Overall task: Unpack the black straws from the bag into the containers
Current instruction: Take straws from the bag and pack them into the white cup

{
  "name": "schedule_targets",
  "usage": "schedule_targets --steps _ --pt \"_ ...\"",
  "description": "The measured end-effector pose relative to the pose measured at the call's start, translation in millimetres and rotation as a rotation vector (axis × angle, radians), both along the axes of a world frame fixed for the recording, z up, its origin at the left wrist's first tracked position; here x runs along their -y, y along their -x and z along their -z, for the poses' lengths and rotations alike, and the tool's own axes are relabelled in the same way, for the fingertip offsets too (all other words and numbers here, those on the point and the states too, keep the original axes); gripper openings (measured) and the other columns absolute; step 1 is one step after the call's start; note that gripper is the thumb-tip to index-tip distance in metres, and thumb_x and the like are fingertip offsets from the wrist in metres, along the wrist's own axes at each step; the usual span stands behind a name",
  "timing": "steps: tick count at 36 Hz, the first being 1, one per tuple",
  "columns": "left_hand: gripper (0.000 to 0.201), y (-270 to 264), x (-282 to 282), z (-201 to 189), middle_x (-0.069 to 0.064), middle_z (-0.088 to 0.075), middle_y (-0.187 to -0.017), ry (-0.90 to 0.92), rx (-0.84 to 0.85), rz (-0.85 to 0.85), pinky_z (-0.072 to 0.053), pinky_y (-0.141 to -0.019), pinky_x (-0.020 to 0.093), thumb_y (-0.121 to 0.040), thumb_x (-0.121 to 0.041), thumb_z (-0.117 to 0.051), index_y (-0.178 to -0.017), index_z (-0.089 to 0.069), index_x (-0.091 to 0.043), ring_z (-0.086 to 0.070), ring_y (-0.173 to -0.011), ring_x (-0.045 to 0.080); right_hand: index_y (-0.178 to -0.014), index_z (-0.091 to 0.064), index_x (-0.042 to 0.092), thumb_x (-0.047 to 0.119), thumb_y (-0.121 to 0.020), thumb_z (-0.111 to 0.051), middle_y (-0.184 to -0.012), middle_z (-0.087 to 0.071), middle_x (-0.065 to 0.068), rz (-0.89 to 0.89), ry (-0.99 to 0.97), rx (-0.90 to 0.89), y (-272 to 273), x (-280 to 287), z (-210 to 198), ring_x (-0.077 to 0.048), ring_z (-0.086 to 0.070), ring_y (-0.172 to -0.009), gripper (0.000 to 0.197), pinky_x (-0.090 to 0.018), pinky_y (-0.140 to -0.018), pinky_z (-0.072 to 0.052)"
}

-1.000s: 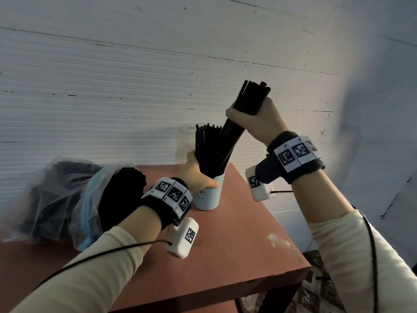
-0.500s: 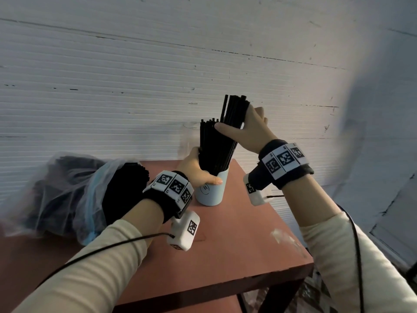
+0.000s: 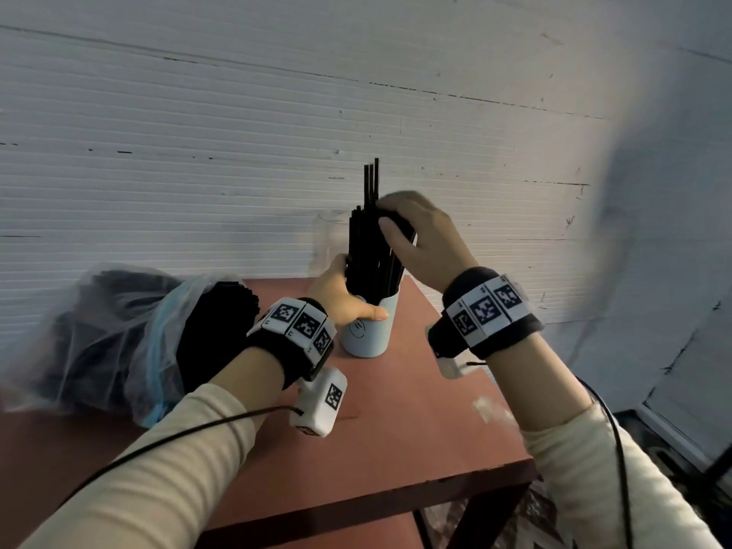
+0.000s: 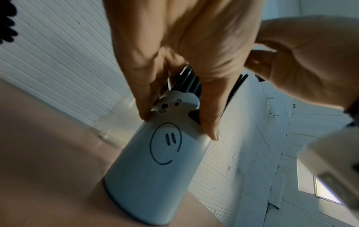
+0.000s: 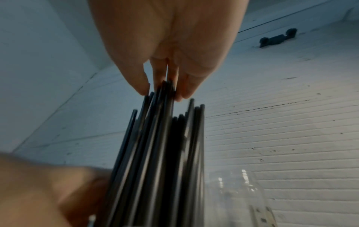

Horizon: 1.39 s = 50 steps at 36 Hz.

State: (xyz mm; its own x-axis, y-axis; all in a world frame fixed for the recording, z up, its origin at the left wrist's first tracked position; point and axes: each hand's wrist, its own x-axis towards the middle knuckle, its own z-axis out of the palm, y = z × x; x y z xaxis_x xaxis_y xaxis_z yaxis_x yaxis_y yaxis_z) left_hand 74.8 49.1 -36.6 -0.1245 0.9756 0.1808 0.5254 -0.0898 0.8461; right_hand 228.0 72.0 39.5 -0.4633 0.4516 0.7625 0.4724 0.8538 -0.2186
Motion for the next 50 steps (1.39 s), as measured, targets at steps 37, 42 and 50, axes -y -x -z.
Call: schedule_targets --steps 37,42,50 --pt "0.083 0.5 -0.1 3.7 0.001 -0.062 -0.119 -0.007 0.02 -0.003 -0.047 -0.097 0.034 -0.059 -0.023 -0.092 -0.128 -0.046 -0.016 -0.058 -0.111 0.019 -0.129 -0.058 0.01 0.021 -0.095 -0.05 -0.131 -0.055 -0.005 0.075 -0.033 0.017 7.3 4.2 4.1 -0.022 -0.051 -0.12 0.037 -0.03 -0.103 -0.039" --pt "0.083 -1.4 1.9 2.8 0.0 -0.061 -0.12 0.012 0.009 -0.014 -0.047 -0.094 0.03 -0.061 -0.025 -0.091 -0.13 -0.045 -0.015 -0.058 -0.111 0.019 -0.141 -0.046 0.016 0.029 -0.098 -0.043 -0.146 -0.046 -0.003 0.066 -0.001 0.164 7.1 11.3 4.0 -0.02 -0.042 -0.133 0.045 -0.034 -0.112 -0.031" --pt "0.089 -12.5 9.6 -2.6 0.001 -0.052 -0.124 0.071 0.037 -0.035 -0.039 -0.089 0.024 -0.069 -0.017 -0.086 -0.14 -0.032 -0.009 -0.05 -0.116 0.017 -0.143 -0.042 0.016 0.029 -0.099 -0.047 -0.152 -0.038 -0.002 0.08 0.016 0.181 10.0 15.5 -0.9 -0.018 -0.03 -0.142 0.047 -0.031 -0.117 -0.019"
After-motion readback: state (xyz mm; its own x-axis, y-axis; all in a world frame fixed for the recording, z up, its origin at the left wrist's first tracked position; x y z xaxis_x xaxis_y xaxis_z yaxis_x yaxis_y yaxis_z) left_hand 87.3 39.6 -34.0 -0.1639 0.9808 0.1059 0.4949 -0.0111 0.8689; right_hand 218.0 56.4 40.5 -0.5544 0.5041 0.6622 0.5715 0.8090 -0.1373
